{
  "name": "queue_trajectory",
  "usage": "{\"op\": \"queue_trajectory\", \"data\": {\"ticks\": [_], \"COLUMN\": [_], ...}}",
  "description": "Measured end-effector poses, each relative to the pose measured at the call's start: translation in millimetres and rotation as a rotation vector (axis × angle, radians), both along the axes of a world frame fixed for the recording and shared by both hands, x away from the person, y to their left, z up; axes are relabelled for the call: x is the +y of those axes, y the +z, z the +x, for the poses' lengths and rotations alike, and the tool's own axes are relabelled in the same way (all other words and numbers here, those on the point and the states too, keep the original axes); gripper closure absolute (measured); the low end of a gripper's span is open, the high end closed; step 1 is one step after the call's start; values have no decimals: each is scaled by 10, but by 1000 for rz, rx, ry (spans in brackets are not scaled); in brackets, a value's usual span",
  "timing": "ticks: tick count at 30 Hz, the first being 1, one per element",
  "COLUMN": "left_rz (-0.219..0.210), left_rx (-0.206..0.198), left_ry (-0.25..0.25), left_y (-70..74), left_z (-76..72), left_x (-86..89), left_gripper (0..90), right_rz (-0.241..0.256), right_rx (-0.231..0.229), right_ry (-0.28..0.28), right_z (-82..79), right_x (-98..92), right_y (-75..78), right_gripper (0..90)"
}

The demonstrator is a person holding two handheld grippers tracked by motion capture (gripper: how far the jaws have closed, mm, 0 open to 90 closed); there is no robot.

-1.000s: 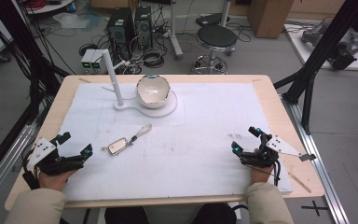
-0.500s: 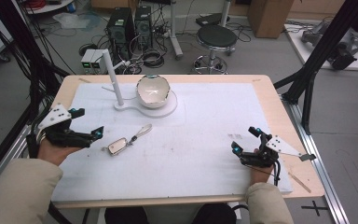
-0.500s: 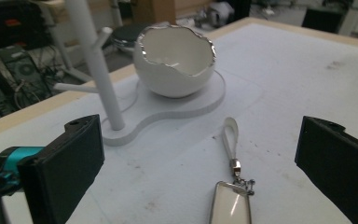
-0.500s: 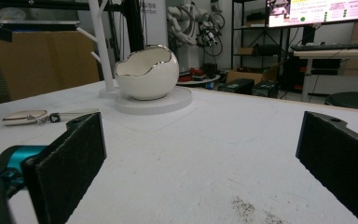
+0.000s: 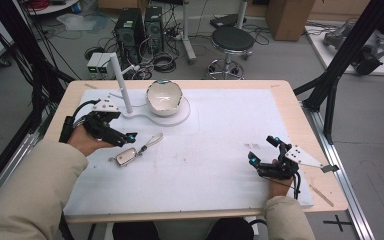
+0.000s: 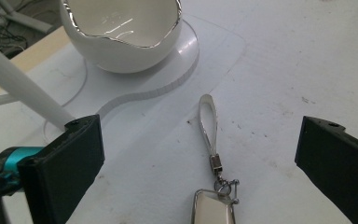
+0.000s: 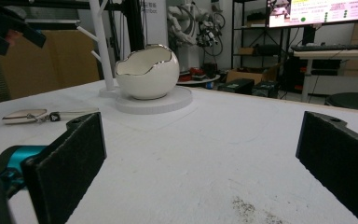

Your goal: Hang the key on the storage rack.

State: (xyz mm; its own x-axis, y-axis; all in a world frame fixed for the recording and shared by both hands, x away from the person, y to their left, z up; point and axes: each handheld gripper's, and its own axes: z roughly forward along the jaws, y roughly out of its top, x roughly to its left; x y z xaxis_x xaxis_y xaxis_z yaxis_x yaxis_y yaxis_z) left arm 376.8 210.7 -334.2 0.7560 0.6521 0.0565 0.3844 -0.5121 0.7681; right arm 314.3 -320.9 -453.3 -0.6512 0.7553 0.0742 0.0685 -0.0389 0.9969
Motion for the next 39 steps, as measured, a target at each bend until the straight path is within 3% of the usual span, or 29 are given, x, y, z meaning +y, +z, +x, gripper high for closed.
{"op": "queue_trajectory", "data": {"ticks": [4, 11, 17, 22, 24, 34, 39], "left_rz": [75, 140, 222, 274, 304, 375, 387], "left_rx": [55, 164, 269, 331, 347, 382, 413], "left_ry": [-22, -21, -3, 10, 7, 27, 44], "left_y": [-29, -169, -309, -410, -441, -551, -595], "left_z": [101, 266, 363, 405, 423, 459, 460], "left_x": [-171, -399, -509, -585, -605, -666, -687], "left_gripper": [17, 18, 24, 25, 42, 147, 193], "right_rz": [0, -1, -6, -8, -8, -6, -8], "right_rx": [1, -6, -13, -14, -14, -13, -14], "right_ry": [1, 0, 0, 1, 1, 1, 0], "right_z": [-1, -5, -6, -6, -6, -6, -6], "right_x": [1, 1, 5, 5, 5, 5, 5], "right_y": [0, -1, -1, -1, -1, -1, -1], "right_gripper": [5, 5, 6, 5, 5, 6, 5]}}
